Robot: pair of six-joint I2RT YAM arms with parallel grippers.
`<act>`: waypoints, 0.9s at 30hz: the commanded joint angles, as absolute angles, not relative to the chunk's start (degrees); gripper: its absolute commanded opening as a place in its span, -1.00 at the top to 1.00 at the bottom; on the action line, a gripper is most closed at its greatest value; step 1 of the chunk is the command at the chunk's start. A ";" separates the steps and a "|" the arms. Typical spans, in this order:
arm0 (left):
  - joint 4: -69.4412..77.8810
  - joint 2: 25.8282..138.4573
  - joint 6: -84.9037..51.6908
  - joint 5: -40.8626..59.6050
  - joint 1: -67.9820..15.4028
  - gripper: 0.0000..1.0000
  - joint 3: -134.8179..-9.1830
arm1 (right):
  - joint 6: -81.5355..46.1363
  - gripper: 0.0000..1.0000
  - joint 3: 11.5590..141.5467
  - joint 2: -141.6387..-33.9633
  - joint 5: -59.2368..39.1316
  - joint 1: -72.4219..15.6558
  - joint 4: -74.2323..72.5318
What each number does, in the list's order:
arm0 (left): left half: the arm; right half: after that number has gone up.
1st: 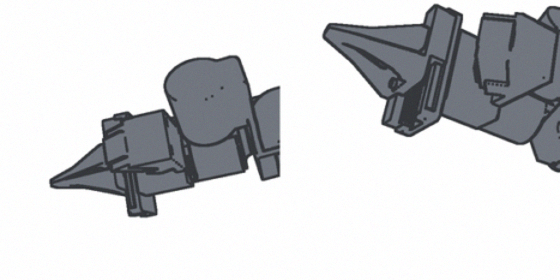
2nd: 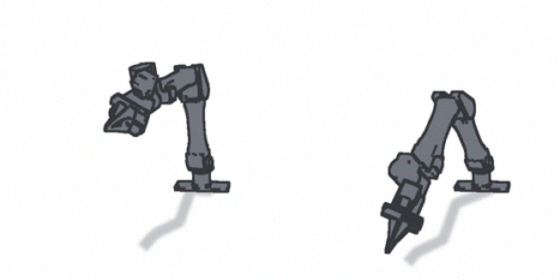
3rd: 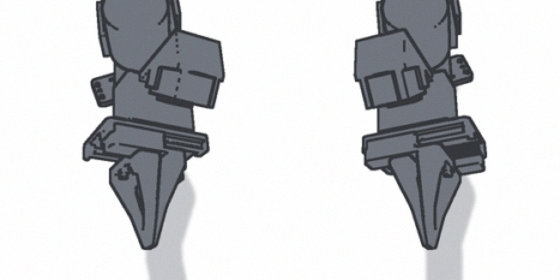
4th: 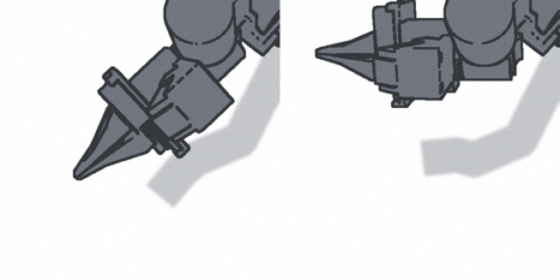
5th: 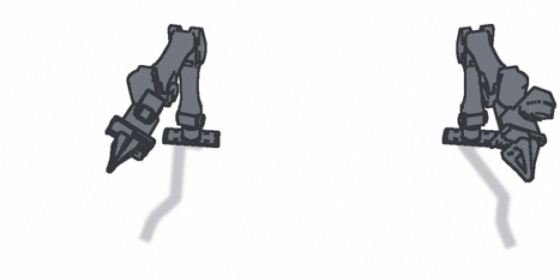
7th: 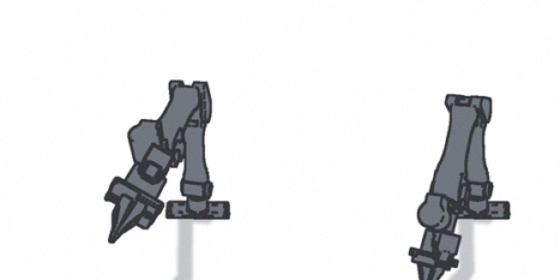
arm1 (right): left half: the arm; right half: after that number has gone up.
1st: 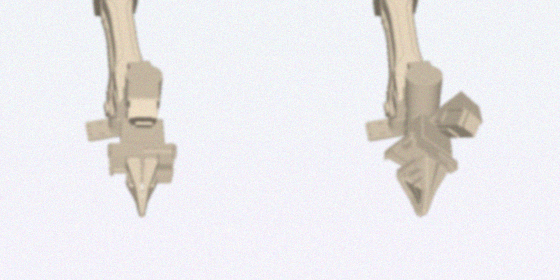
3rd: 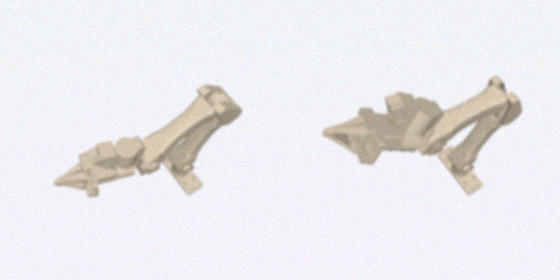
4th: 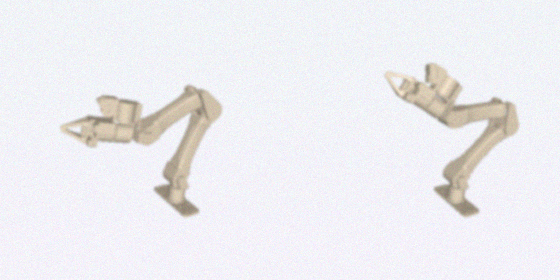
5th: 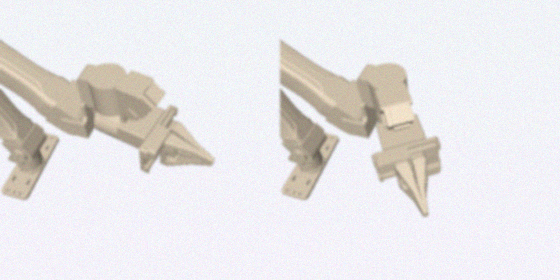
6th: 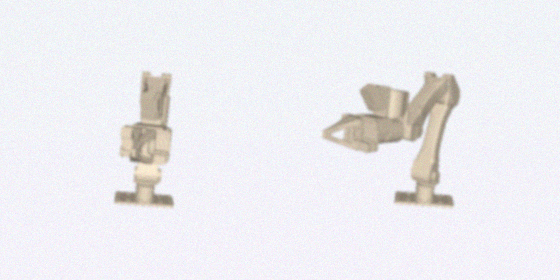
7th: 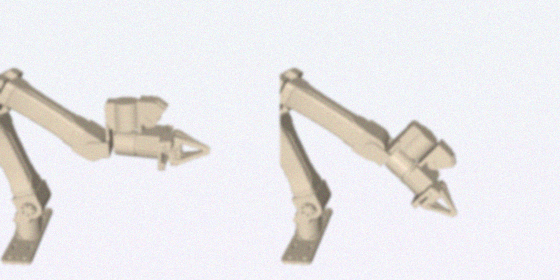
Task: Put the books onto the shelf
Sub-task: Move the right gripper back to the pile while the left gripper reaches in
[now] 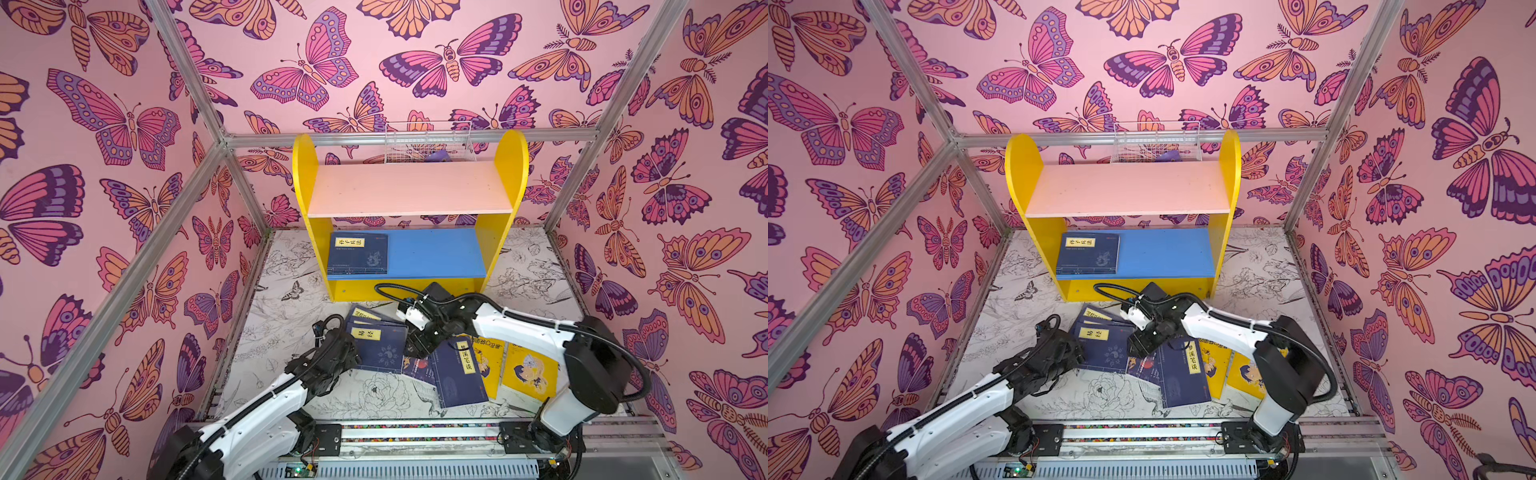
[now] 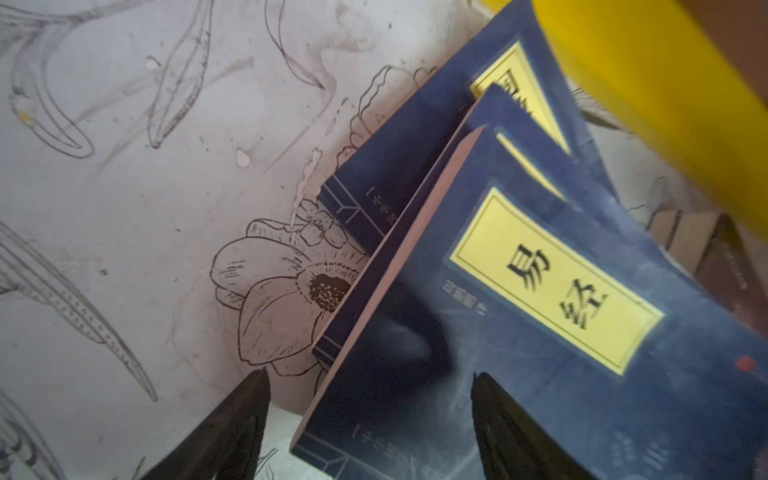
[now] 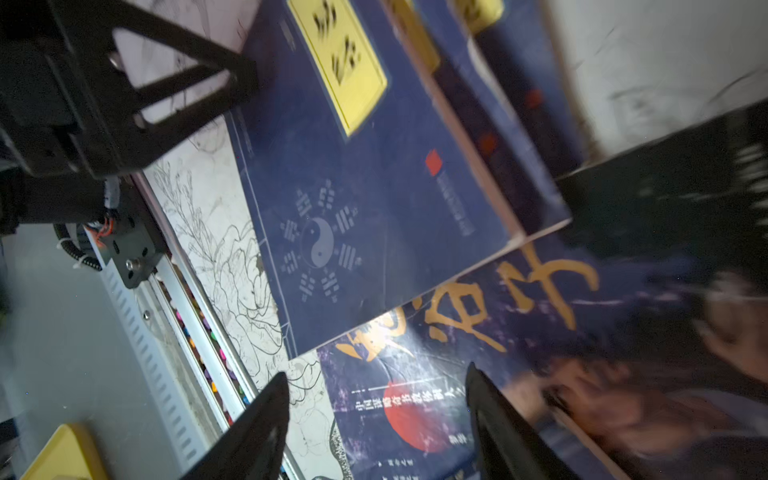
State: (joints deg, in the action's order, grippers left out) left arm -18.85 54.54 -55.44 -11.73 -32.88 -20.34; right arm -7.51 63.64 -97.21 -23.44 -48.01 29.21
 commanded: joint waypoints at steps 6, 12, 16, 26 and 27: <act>-11.24 64.00 -52.97 -8.41 -32.24 -0.29 -19.71 | -7.59 -0.36 69.94 -106.00 -34.31 -47.25 32.22; -8.45 68.32 -53.04 -6.33 -32.25 0.05 -19.75 | -11.33 -0.28 74.87 -107.21 -37.83 -46.46 30.29; -7.89 69.07 -52.06 -5.41 -32.21 0.20 -20.37 | -16.58 -0.21 75.42 -104.73 -39.67 -45.84 25.84; -7.48 68.98 -50.76 -4.24 -32.26 0.46 -20.40 | -15.81 -0.03 79.13 -102.35 -33.18 -45.83 32.07; -7.32 68.99 -50.63 -4.13 -32.34 0.50 -20.47 | -15.48 -0.02 79.31 -101.86 -32.54 -45.79 32.59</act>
State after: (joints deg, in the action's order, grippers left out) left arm -3.70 66.67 -51.81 -11.73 -31.51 -21.85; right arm -16.67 75.94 -105.34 -30.74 -44.66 34.37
